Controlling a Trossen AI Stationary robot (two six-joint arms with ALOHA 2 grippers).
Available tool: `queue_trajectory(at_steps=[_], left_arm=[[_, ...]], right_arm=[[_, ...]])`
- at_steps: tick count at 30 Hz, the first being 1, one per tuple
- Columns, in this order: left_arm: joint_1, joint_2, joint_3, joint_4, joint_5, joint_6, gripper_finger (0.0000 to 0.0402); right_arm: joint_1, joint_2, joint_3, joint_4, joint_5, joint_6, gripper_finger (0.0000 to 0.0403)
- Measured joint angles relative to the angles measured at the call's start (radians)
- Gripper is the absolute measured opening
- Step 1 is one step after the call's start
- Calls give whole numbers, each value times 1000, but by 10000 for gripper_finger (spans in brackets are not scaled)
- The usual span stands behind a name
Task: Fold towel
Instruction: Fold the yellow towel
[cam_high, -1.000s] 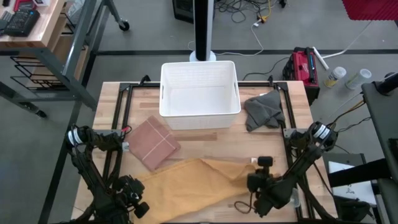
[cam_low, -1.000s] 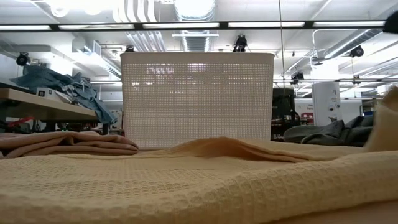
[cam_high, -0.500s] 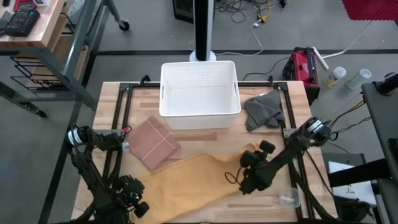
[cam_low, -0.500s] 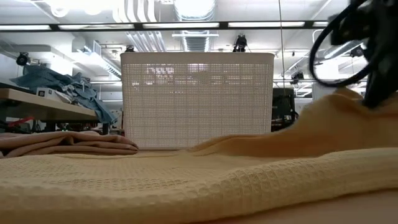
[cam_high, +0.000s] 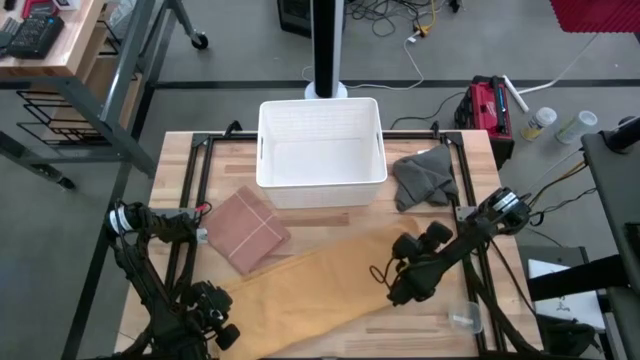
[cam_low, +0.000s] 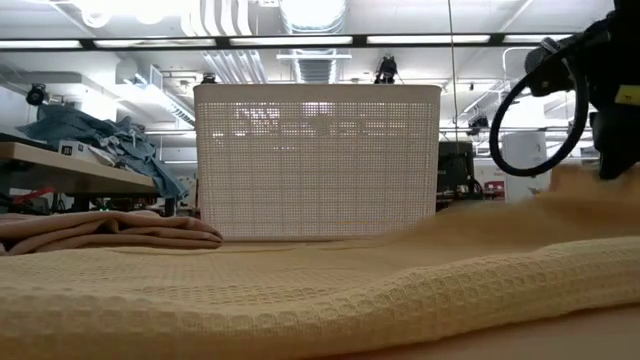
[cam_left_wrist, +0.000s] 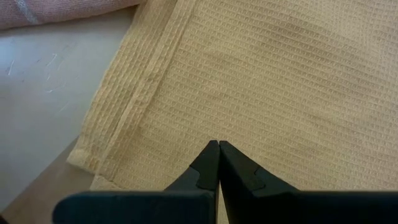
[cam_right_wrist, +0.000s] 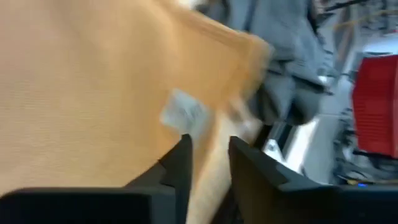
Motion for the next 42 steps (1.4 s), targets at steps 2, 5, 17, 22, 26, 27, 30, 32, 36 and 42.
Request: queue_trajectory(at_steps=[2,5,17,22,26,27,30,32,36,42], left_arm=[[0,0,0,2,1,0,0],[0,0,0,32,46,-4,0],[-6,-5,2,-16,211,-109,0],[13,-9,0,-28,135,-6,0],[7,-9,3,102,135,156,0],[5,-9,3,135,134,194,0],[8,-9,2,246,127,250,0],[9,-9,2,325,103,298,0],[9,-9,2,458,54,372,0],[17,-8,-5,476,48,356,0]], right_arm=[[0,0,0,-20,8,15,123],[9,-12,0,-4,11,14,152],[91,-36,22,130,25,-16,173],[122,-48,24,271,-37,-231,158],[173,-62,25,429,-188,-506,148],[188,-62,26,450,-208,-549,145],[217,-62,30,454,-219,-625,142],[231,-60,24,453,-217,-653,143],[235,-59,12,455,-212,-659,154],[234,-58,-26,465,-214,-619,169]])
